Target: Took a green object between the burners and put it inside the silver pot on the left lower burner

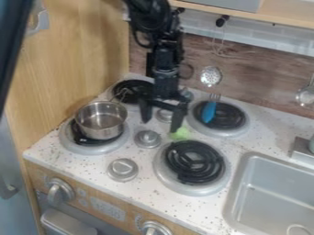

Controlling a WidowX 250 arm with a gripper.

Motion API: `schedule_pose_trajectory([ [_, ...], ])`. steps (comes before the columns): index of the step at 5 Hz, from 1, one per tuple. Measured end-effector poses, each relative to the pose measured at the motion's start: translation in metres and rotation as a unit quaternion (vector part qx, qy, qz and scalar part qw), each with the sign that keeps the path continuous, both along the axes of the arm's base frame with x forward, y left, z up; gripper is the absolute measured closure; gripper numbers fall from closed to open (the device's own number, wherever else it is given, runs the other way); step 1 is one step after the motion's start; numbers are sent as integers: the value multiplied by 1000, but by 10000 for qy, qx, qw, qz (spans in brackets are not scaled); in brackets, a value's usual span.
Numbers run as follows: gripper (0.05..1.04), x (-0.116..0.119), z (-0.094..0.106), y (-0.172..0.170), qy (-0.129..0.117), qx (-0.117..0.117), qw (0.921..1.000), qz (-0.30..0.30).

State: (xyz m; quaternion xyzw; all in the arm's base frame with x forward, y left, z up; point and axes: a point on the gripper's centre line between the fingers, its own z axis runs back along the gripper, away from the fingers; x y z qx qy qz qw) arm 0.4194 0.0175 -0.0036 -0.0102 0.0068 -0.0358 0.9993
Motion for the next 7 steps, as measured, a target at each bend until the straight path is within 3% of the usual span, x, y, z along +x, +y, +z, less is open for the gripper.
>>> schedule_pose_trajectory([
  [2, 85, 30, -14, -10, -61, -176, 9998, 24],
  [5, 85, 40, -27, -29, 0, -223, 9997, -51],
  [6, 147, 37, -39, -29, 141, -208, 9997, 6],
  [7, 383, 36, -38, -28, 175, -98, 9998, 30],
])
